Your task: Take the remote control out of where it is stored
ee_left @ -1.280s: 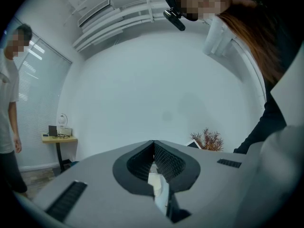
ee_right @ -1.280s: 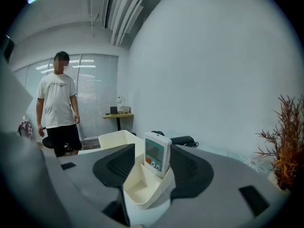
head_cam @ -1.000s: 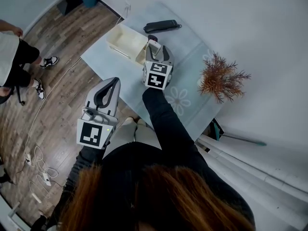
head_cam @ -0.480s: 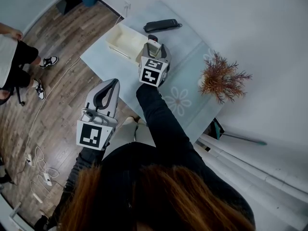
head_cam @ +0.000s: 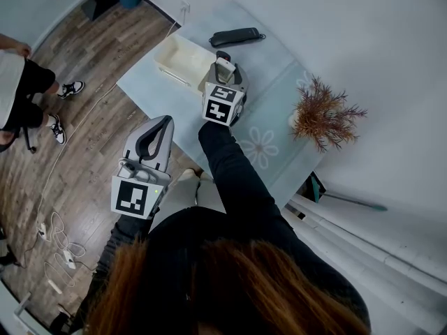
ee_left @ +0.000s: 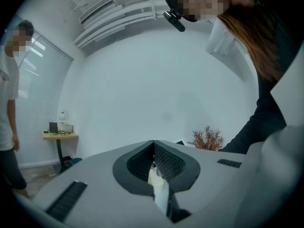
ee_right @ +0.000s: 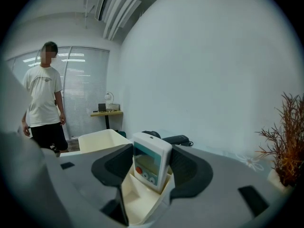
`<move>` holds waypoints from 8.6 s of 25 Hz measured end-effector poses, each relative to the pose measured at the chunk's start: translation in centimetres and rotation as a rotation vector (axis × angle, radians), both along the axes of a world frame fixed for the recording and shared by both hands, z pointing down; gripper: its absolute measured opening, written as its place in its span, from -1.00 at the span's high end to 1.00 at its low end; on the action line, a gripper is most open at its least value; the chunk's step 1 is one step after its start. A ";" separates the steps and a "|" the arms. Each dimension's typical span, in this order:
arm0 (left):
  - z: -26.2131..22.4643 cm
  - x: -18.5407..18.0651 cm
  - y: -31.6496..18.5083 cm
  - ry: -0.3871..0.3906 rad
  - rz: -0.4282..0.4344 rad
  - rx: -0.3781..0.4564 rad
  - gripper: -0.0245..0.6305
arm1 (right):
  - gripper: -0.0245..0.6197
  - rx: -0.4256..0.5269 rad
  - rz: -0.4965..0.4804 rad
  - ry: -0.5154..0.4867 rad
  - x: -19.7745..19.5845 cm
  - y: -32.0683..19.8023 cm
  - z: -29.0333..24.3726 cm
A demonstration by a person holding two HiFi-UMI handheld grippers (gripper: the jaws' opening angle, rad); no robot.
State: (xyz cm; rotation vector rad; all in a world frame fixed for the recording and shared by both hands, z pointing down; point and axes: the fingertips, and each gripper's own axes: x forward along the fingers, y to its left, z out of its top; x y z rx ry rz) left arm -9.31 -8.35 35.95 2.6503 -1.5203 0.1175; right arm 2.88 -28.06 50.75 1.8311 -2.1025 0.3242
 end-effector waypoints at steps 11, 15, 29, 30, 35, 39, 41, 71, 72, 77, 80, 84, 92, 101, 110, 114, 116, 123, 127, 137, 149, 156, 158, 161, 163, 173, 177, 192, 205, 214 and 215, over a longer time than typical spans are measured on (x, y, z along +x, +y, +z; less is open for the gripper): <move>0.0 0.1 -0.6 0.005 0.004 0.001 0.90 | 0.15 0.033 -0.046 -0.008 0.0 0.7 -1.0; -0.7 0.4 -1.0 0.017 0.013 0.024 0.90 | 0.15 0.065 -0.079 -0.010 -0.3 1.1 -2.6; -0.7 1.3 -1.0 0.018 0.019 0.015 0.90 | 0.17 0.132 -0.150 -0.042 0.3 2.7 -6.2; -0.8 1.4 -1.0 0.020 0.021 0.016 0.90 | 0.17 0.135 -0.155 -0.045 0.3 2.8 -6.4; -1.0 1.7 -0.8 0.023 0.018 0.023 0.90 | 0.18 0.146 -0.175 -0.064 0.6 3.5 -7.5; -1.2 2.0 -0.5 0.030 0.020 0.033 0.90 | 0.18 0.152 -0.193 -0.077 0.6 4.0 -8.3; -1.4 2.3 -0.5 0.033 0.024 0.037 0.90 | 0.18 0.161 -0.200 -0.078 0.7 4.3 -8.8; -2.1 3.5 0.9 0.031 0.029 0.068 0.90 | 0.20 0.264 -0.376 -0.114 1.4 13.8 -15.4; -2.2 3.5 0.9 0.032 0.029 0.070 0.90 | 0.20 0.266 -0.381 -0.113 1.4 14.0 -15.5; -2.2 3.4 0.9 0.024 0.026 0.063 0.90 | 0.20 0.266 -0.400 -0.113 1.4 15.2 -15.6; -2.0 3.3 0.9 0.022 0.017 0.058 0.90 | 0.20 0.249 -0.420 -0.111 1.4 15.8 -15.1; -1.8 3.4 0.9 0.023 0.017 0.059 0.90 | 0.20 0.216 -0.455 -0.109 1.1 16.6 -14.1; -1.7 2.7 0.7 0.024 0.002 0.059 0.90 | 0.20 0.140 -0.534 -0.122 0.2 18.4 -11.8; -2.0 2.3 1.0 0.022 -0.009 0.062 0.90 | 0.21 0.055 -0.631 -0.130 -0.7 21.7 -9.1; -1.6 2.3 1.4 0.015 -0.017 0.051 0.90 | 0.62 -0.039 -0.638 -0.077 0.2 22.9 -4.1; -1.6 2.0 1.6 -0.001 -0.029 0.047 0.90 | 0.62 -0.056 -0.641 -0.095 0.1 22.9 -3.6; -1.7 1.5 1.6 0.002 -0.043 0.051 0.90 | 0.62 -0.067 -0.660 -0.113 -0.3 23.1 -3.5; -1.4 1.1 2.1 0.002 -0.052 0.033 0.90 | 0.62 -0.131 -0.733 -0.150 -1.2 23.8 -2.7; -1.5 0.9 2.3 0.009 -0.057 0.038 0.90 | 0.62 -0.162 -0.769 -0.169 -1.7 23.7 -2.6; -0.4 0.7 2.9 -0.005 -0.064 0.005 0.90 | 0.62 -0.279 -0.835 -0.241 -2.6 23.8 -1.2; -0.1 0.4 3.1 0.001 -0.076 0.007 0.90 | 0.62 -0.421 -0.885 -0.291 -3.3 22.5 1.4; -0.4 0.3 2.7 0.002 -0.070 0.011 0.90 | 0.62 -0.471 -0.907 -0.318 -3.5 21.1 2.2; -0.4 0.4 2.6 0.003 -0.067 0.013 0.90 | 0.62 -0.477 -0.915 -0.313 -3.7 20.7 2.4; -0.2 0.3 2.5 0.000 -0.071 0.005 0.90 | 0.60 -0.486 -0.931 -0.295 -4.0 20.0 2.9; -0.1 0.2 2.4 -0.002 -0.073 0.002 0.90 | 0.59 -0.493 -0.940 -0.284 -4.3 19.5 3.3; 0.3 -0.1 1.9 -0.011 -0.075 -0.014 0.90 | 0.52 -0.555 -0.942 -0.290 -5.6 17.0 6.2; 0.2 0.2 1.6 -0.008 -0.066 -0.003 0.90 | 0.49 -0.582 -0.943 -0.270 -6.6 16.4 7.5; 0.8 -0.1 1.5 -0.012 -0.075 -0.019 0.90 | 0.42 -0.557 -0.915 -0.016 -7.3 15.5 10.8; 0.7 0.1 1.7 -0.007 -0.061 -0.018 0.90 | 0.40 -0.488 -0.918 0.130 -6.5 15.0 11.5; 0.9 0.3 1.8 -0.005 -0.058 -0.024 0.90 | 0.42 -0.406 -0.871 0.118 -5.9 14.4 10.5; 0.9 0.3 1.8 -0.003 -0.059 -0.024 0.90 | 0.48 -0.381 -0.860 0.109 -5.9 14.3 10.1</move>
